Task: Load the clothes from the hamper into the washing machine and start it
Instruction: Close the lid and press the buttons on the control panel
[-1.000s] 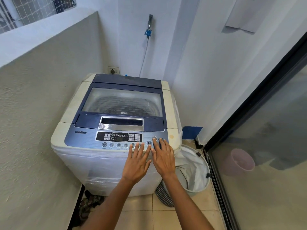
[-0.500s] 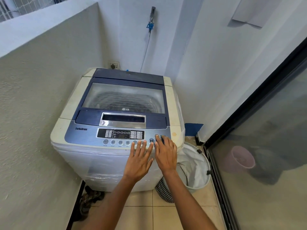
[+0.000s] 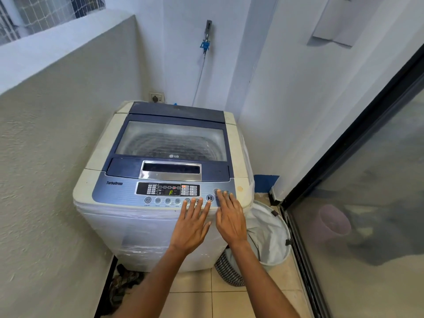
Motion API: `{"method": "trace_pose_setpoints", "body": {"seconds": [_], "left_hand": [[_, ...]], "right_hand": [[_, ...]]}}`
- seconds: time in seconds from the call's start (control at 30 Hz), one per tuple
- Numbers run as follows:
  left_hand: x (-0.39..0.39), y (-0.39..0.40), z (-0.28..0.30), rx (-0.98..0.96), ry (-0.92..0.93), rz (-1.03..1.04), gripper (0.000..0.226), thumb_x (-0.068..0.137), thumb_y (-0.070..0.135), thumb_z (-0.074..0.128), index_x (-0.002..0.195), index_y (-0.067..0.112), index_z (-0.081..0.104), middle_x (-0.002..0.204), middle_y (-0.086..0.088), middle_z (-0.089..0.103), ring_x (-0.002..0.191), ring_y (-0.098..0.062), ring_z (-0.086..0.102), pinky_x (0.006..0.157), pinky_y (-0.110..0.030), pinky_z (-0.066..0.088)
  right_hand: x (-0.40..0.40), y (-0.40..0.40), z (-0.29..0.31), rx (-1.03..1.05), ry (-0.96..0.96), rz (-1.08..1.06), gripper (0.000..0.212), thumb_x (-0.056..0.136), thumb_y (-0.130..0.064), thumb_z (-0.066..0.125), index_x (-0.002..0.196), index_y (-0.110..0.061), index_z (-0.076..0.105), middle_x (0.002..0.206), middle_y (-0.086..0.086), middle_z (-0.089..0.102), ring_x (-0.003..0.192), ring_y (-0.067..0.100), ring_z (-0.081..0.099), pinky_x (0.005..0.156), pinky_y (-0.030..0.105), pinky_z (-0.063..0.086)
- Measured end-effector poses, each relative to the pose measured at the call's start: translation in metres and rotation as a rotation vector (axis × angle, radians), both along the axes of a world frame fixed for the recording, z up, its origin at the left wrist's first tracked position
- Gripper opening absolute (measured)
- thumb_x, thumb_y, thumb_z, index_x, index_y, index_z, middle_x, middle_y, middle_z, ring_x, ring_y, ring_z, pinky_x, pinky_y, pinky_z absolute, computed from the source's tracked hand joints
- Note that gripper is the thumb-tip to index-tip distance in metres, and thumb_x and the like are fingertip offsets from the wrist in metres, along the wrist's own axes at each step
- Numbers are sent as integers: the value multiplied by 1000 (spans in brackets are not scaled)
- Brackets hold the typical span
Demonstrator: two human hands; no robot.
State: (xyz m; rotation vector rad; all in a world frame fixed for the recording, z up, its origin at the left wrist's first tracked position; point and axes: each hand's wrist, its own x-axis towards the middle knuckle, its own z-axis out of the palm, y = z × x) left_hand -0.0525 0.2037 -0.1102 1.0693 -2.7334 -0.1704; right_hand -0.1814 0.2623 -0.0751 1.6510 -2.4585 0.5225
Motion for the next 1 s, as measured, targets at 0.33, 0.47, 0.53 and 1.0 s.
{"method": "trace_pose_setpoints", "body": {"seconds": [0.33,0.47,0.53,1.0], "left_hand": [[-3,2,9,78,-119,-2,59,99,44,5,139,16,37,135,-14,55,125,-31,52,112,-46,9],[-2,0,16,72,-146,-30,59,98,42,14,130,16,55,127,-11,62,117,-28,59,111,-49,30],[0,-2,18,80,-141,-56,56,95,42,22,128,15,57,125,-10,63,116,-26,61,103,-47,36],[-4,-24,10,-275,111,-100,44,91,41,34,117,15,59,100,-1,63,87,-18,59,81,-35,51]], "right_hand": [[-6,-7,0,-21,46,7,46,71,-18,55,117,-16,63,109,6,71,102,23,68,86,35,55],[-2,-3,-10,-6,58,26,42,80,-21,47,120,-23,57,122,12,64,115,30,61,95,43,50],[0,1,-16,2,49,38,42,86,-27,37,126,-30,49,128,14,60,123,33,54,101,47,45],[-1,-3,-9,56,123,43,40,87,-34,35,121,-30,56,117,15,65,112,36,61,91,47,53]]}}
